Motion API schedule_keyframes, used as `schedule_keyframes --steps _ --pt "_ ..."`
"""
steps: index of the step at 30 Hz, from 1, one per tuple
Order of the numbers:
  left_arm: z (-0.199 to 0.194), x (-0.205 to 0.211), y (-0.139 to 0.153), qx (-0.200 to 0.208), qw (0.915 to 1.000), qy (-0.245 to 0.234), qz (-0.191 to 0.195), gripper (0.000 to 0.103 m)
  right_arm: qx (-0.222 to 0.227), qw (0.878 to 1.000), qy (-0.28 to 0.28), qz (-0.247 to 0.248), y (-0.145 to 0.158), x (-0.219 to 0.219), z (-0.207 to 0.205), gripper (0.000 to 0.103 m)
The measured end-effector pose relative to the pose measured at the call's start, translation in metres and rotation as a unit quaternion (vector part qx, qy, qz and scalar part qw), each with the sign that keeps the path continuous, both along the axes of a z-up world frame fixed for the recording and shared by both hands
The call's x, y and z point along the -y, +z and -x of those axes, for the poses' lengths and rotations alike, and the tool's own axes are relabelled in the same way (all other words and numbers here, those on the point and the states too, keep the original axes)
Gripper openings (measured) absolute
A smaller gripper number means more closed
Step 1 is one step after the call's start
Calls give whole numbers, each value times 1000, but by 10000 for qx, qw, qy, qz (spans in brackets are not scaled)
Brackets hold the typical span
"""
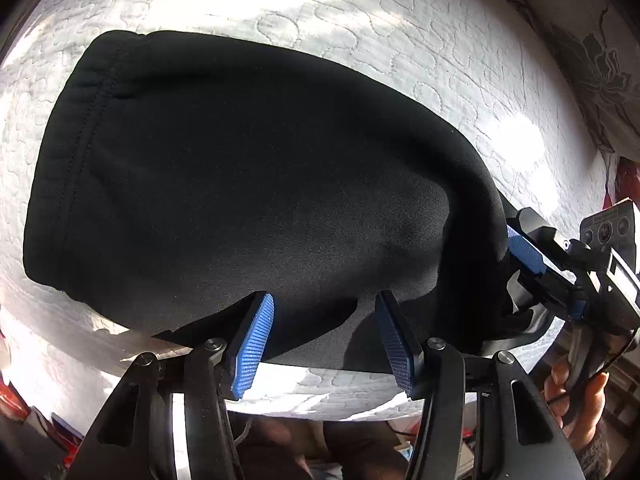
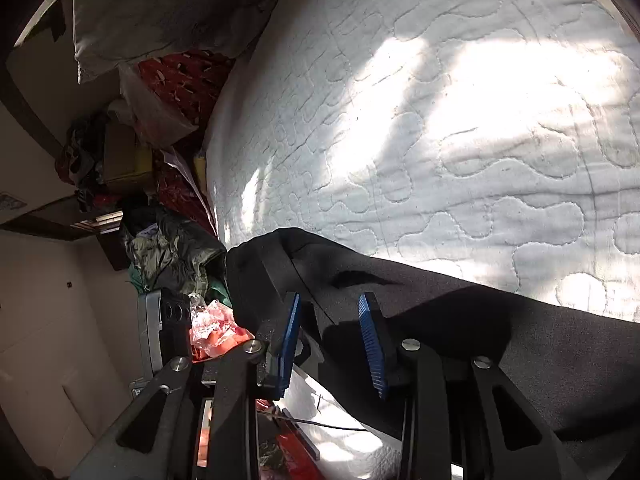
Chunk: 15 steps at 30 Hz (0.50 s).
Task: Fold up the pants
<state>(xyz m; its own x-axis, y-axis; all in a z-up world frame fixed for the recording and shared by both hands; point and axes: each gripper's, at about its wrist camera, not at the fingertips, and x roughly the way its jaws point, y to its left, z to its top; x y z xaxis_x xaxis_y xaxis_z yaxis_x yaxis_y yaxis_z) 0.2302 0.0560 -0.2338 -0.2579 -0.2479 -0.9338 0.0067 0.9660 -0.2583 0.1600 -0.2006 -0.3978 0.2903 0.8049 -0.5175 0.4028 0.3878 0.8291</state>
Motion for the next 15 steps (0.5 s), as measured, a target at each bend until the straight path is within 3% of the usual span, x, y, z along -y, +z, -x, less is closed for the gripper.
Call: schedule_keyframes --steps 2,3,5,7,10,13,15 --pt "-1 2 -1 21 10000 -86 3 56 -110 9998 -46 -135 -6 -10 -5 33" --pt "-2 2 -1 30 9999 -124 17 58 -156 9999 14 56 -6 -16 -7 30" --pt "-2 3 0 40 9998 -200 9 59 -227 9987 5 464 -3 -22 -12 21" --pt "-4 3 3 40 9997 -228 0 58 -179 9972 -107 722 3 -23 -17 4" --pt "-6 1 8 152 9995 -261 30 61 251 9941 -254 1024 23 -13 -23 3" --pt "-6 -3 4 -12 9998 -205 43 61 2 9944 -80 1051 12 -10 -27 4" --pt "-8 -4 6 -5 9996 -264 97 61 265 9932 -4 1132 25 -5 -21 10"
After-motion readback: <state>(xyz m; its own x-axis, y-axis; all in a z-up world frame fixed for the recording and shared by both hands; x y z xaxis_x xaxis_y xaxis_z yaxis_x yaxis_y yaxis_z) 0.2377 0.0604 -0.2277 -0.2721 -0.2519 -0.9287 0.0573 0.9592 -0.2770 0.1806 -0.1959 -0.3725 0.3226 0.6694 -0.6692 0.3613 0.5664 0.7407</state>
